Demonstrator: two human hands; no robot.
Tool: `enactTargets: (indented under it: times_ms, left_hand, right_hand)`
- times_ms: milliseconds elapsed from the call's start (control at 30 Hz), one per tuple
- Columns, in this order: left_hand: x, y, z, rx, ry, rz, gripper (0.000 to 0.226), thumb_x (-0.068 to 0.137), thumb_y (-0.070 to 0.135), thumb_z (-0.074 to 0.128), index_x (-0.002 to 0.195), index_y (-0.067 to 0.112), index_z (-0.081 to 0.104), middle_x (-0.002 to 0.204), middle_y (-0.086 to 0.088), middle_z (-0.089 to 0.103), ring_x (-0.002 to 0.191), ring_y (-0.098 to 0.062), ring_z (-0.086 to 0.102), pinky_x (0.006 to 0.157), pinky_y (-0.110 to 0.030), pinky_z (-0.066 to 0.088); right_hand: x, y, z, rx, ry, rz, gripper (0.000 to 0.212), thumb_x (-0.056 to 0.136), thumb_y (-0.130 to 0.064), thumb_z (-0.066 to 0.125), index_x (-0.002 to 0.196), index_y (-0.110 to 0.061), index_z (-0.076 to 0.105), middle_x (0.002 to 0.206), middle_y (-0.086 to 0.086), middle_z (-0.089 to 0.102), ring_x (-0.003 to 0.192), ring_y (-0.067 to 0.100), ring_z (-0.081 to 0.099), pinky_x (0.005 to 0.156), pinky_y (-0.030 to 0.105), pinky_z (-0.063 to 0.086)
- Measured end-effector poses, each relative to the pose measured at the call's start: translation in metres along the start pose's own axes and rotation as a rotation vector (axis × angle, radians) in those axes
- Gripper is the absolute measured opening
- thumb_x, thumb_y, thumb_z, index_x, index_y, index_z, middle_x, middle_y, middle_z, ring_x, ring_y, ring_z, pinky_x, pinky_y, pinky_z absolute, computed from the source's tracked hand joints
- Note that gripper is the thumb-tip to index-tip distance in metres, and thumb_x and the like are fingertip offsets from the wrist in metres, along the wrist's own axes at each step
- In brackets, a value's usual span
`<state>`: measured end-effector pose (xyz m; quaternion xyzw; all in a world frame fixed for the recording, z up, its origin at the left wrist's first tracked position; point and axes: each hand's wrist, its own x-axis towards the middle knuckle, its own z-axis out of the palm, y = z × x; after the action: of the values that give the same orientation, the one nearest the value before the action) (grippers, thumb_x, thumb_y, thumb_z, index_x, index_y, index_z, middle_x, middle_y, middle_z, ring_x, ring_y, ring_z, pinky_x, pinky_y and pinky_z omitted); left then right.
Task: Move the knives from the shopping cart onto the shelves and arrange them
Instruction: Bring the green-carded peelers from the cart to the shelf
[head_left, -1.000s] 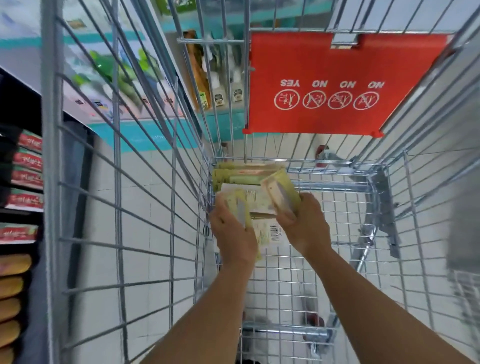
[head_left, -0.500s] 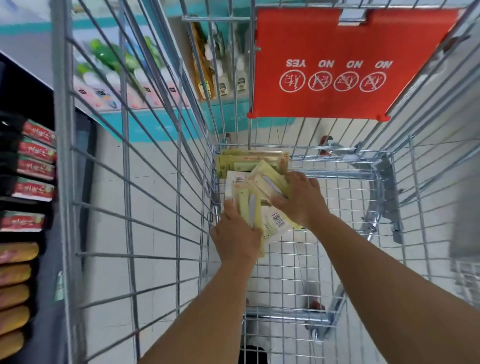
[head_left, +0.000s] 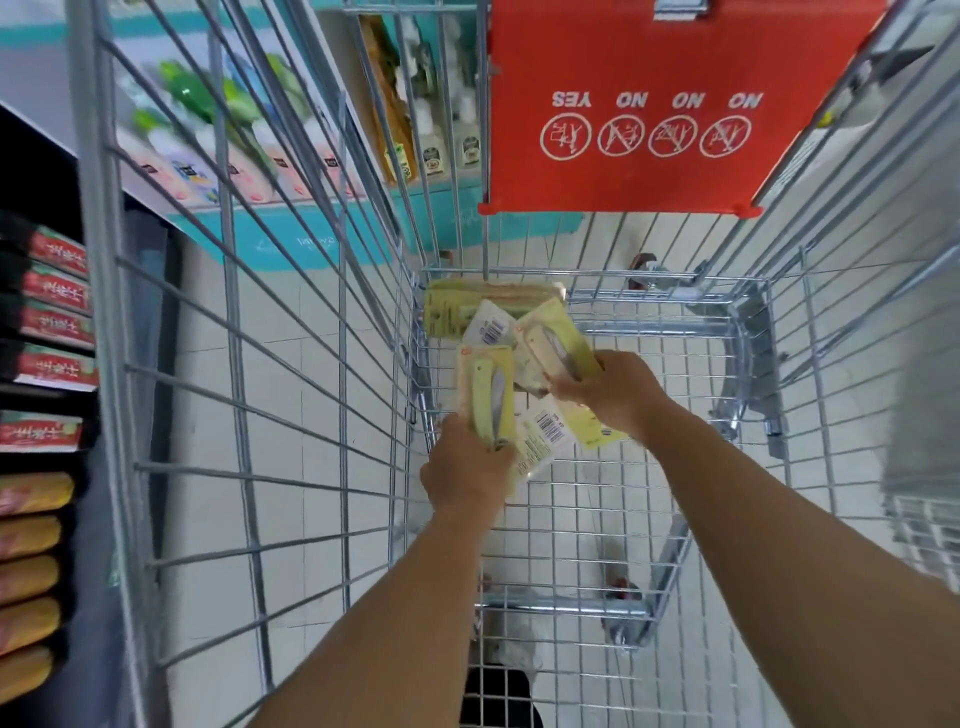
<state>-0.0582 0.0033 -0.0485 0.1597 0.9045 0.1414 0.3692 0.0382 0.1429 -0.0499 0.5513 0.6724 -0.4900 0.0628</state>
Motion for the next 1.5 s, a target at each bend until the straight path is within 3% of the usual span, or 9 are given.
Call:
enactTargets:
  times_ms: [167, 367, 500, 667, 900, 1033, 1267, 1433, 1500]
  left_hand:
    - [-0.016, 0.012, -0.011, -0.030, -0.026, 0.129, 0.029, 0.083, 0.022, 0.066, 0.102, 0.014, 0.044, 0.083, 0.002, 0.054, 0.077, -0.024, 0.056, 0.062, -0.030, 0.044]
    - [-0.058, 0.032, -0.047, -0.032, -0.004, 0.221, 0.031, 0.083, 0.018, 0.066, 0.108, 0.016, 0.047, 0.088, 0.000, 0.057, 0.080, -0.025, 0.056, 0.069, -0.034, 0.049]
    - [-0.095, 0.047, -0.084, -0.036, 0.016, 0.275, 0.030, 0.084, 0.022, 0.066, 0.108, 0.019, 0.047, 0.086, 0.004, 0.053, 0.077, -0.021, 0.052, 0.064, -0.028, 0.041]
    - [-0.137, 0.051, -0.134, -0.212, 0.048, 0.271, 0.032, 0.079, 0.019, 0.070, 0.105, 0.021, 0.051, 0.091, 0.002, 0.061, 0.083, -0.021, 0.060, 0.073, -0.035, 0.053]
    - [-0.181, 0.059, -0.219, -0.474, 0.249, 0.343, 0.027, 0.078, 0.015, 0.067, 0.099, 0.017, 0.050, 0.085, 0.000, 0.057, 0.077, -0.022, 0.057, 0.060, -0.028, 0.045]
    - [-0.199, 0.048, -0.277, -0.672, 0.342, 0.376, 0.027, 0.076, 0.016, 0.070, 0.094, 0.015, 0.050, 0.082, -0.003, 0.061, 0.079, -0.028, 0.062, 0.072, -0.042, 0.054]
    - [-0.232, -0.025, -0.393, -0.845, 0.491, 0.413, 0.026, 0.078, 0.012, 0.071, 0.087, 0.015, 0.046, 0.076, 0.001, 0.058, 0.077, -0.025, 0.062, 0.076, -0.046, 0.055]
    - [-0.254, -0.100, -0.485, -0.837, 0.613, 0.432, 0.030, 0.081, 0.014, 0.070, 0.097, 0.010, 0.046, 0.079, 0.001, 0.058, 0.076, -0.025, 0.062, 0.071, -0.045, 0.056]
    - [-0.264, -0.131, -0.519, -0.830, 0.655, 0.430, 0.027, 0.082, 0.013, 0.068, 0.096, 0.014, 0.044, 0.082, -0.001, 0.058, 0.076, -0.026, 0.062, 0.066, -0.045, 0.056]
  right_hand:
    - [-0.034, 0.009, -0.010, 0.266, 0.132, 0.070, 0.024, 0.084, -0.029, 0.070, 0.088, -0.006, 0.067, 0.079, 0.009, 0.065, 0.062, 0.019, 0.052, 0.054, 0.029, 0.041]
    - [-0.090, -0.010, -0.028, 0.472, 0.301, 0.030, 0.014, 0.085, -0.031, 0.069, 0.080, -0.021, 0.061, 0.076, -0.002, 0.065, 0.065, 0.016, 0.057, 0.057, 0.027, 0.046]
    - [-0.127, -0.042, -0.051, 0.679, 0.376, 0.044, 0.020, 0.079, -0.031, 0.070, 0.091, -0.017, 0.065, 0.091, 0.008, 0.070, 0.080, 0.026, 0.067, 0.071, 0.041, 0.059]
    - [-0.179, -0.093, -0.084, 0.995, 0.478, -0.017, 0.026, 0.082, -0.022, 0.072, 0.104, -0.012, 0.063, 0.090, 0.002, 0.068, 0.076, 0.016, 0.065, 0.062, 0.027, 0.054]
    - [-0.247, -0.165, -0.092, 0.853, 0.466, -0.191, 0.032, 0.083, -0.024, 0.072, 0.106, -0.008, 0.057, 0.084, 0.000, 0.063, 0.067, 0.015, 0.062, 0.052, 0.027, 0.053]
    - [-0.288, -0.210, -0.069, 0.777, 0.424, -0.274, 0.030, 0.085, -0.029, 0.070, 0.108, -0.015, 0.057, 0.095, 0.005, 0.068, 0.077, 0.020, 0.065, 0.057, 0.030, 0.053]
    - [-0.371, -0.316, 0.005, 0.811, 0.273, -0.413, 0.013, 0.086, -0.018, 0.068, 0.098, -0.016, 0.062, 0.089, 0.006, 0.071, 0.077, 0.024, 0.069, 0.068, 0.044, 0.059]
    - [-0.427, -0.390, 0.069, 0.786, 0.229, -0.532, 0.010, 0.089, -0.018, 0.063, 0.099, -0.015, 0.063, 0.081, -0.001, 0.068, 0.065, 0.010, 0.065, 0.050, 0.023, 0.054]
    - [-0.446, -0.418, 0.097, 0.764, 0.202, -0.554, 0.012, 0.090, -0.019, 0.060, 0.102, -0.017, 0.062, 0.084, 0.001, 0.068, 0.069, 0.016, 0.066, 0.051, 0.025, 0.055]
